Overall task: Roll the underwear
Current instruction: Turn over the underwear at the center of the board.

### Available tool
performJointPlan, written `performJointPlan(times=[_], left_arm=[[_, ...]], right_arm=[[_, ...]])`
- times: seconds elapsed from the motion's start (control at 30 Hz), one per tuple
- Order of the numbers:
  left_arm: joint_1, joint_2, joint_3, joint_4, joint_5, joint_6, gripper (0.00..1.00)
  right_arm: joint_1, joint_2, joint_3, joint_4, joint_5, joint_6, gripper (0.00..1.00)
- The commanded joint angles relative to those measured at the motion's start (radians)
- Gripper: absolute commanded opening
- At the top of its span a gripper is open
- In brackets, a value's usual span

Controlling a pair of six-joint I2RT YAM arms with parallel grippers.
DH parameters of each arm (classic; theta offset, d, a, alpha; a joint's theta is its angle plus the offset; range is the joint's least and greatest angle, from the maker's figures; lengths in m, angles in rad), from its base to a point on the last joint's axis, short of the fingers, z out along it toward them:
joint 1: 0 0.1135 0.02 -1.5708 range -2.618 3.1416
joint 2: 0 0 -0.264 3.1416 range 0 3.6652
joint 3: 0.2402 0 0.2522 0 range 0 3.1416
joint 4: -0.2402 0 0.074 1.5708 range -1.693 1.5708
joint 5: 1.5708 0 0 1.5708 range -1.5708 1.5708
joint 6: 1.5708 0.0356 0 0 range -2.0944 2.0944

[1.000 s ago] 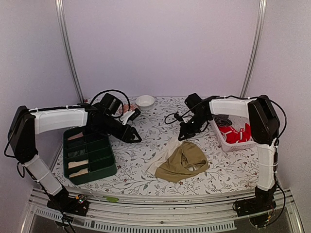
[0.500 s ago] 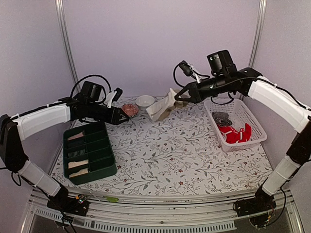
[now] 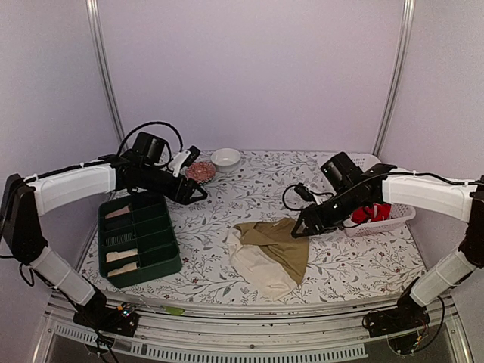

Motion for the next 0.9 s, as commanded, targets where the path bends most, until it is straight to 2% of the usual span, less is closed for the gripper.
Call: performJointPlan(times=[0.0,0.1,0.2,0.3,0.43,0.57,0.63,0.7,0.8,0.87], left_arm=[[-0.072,0.105,0.052,-0.024,0.095,0.082,0.6],[-0.116,0.176,0.073,-0.039,0.113,0.095,0.54],[-0.158,0.252,0.114,-0.04,0.087,0.094,0.54],[-0.21,0.338,0.188,-0.069,0.061,0.123,0.55],[-0.265,0.428,0.232,-0.091,-0.027,0.152,0.56],[-0.271,0.506,0.268,-0.127,-0.11,0.163,0.55],[-0.272,0.539,0.281,-0.152,-0.147,0.173,0.54],[-0.271,0.557,0.283,-0.174,-0.18,0.18,0.49],[-0.271,0.563,0.264,-0.197,-0.217,0.183,0.3],[-0.27,0.549,0.237,-0.214,-0.223,0.178,0.16]], right_arm=[[-0.002,0.117,0.054,0.075,0.051,0.08,0.56],[0.0,0.191,0.067,0.111,0.037,0.107,0.57],[0.002,0.259,0.101,0.126,0.049,0.108,0.59],[0.003,0.315,0.13,0.117,0.062,0.098,0.55],[0.003,0.37,0.126,0.147,0.076,0.102,0.55],[0.002,0.428,0.146,0.132,0.15,0.097,0.52],[0.001,0.447,0.163,0.13,0.184,0.096,0.47],[-0.003,0.464,0.196,0.124,0.215,0.095,0.39],[-0.016,0.484,0.216,0.11,0.265,0.089,0.23],[-0.034,0.49,0.224,0.109,0.294,0.085,0.08]])
